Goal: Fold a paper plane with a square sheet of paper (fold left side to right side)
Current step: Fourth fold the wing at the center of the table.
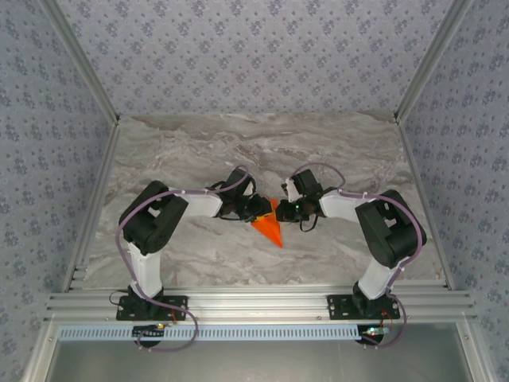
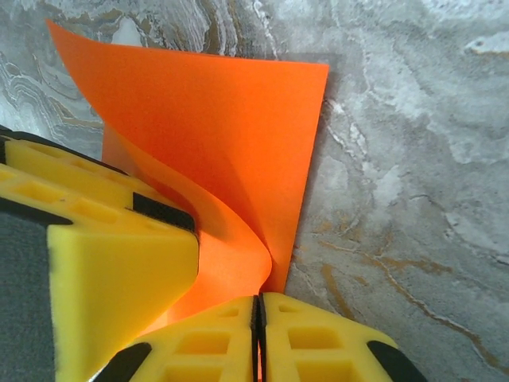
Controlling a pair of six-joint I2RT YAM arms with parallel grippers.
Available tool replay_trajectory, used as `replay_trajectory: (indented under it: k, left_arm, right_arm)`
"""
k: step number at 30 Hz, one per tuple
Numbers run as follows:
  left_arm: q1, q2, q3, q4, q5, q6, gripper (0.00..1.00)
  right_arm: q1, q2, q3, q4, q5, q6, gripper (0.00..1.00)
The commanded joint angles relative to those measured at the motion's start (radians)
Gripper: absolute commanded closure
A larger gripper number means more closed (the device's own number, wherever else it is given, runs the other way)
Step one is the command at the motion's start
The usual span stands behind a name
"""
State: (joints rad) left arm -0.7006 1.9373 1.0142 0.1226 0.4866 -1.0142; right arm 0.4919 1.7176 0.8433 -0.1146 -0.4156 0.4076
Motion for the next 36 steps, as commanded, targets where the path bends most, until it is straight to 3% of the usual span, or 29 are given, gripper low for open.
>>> replay_trajectory:
  k: [1,7,17,36]
  left_arm:
    - [-0.004,0.015,-0.045,-0.084,-0.046,0.013,0.74]
    - [-0.005,0.02,-0.051,-0.081,-0.048,0.009,0.74]
    - [-0.004,0.016,-0.052,-0.078,-0.049,0.011,0.74]
    - [-0.005,0.018,-0.048,-0.087,-0.051,0.016,0.74]
  right_arm:
    - [-0.019,-0.032,0.038,-0.066,-0.007,-0.022,0.85]
    - [-0.046,-0.158,0.043,-0.125,-0.046,-0.028,0.7]
    - [0.039,-0.228,-0.071,-0.08,-0.312,0.023,0.74]
    - [0.074,-0.086,-0.107,-0.085,-0.252,-0.017,0.76]
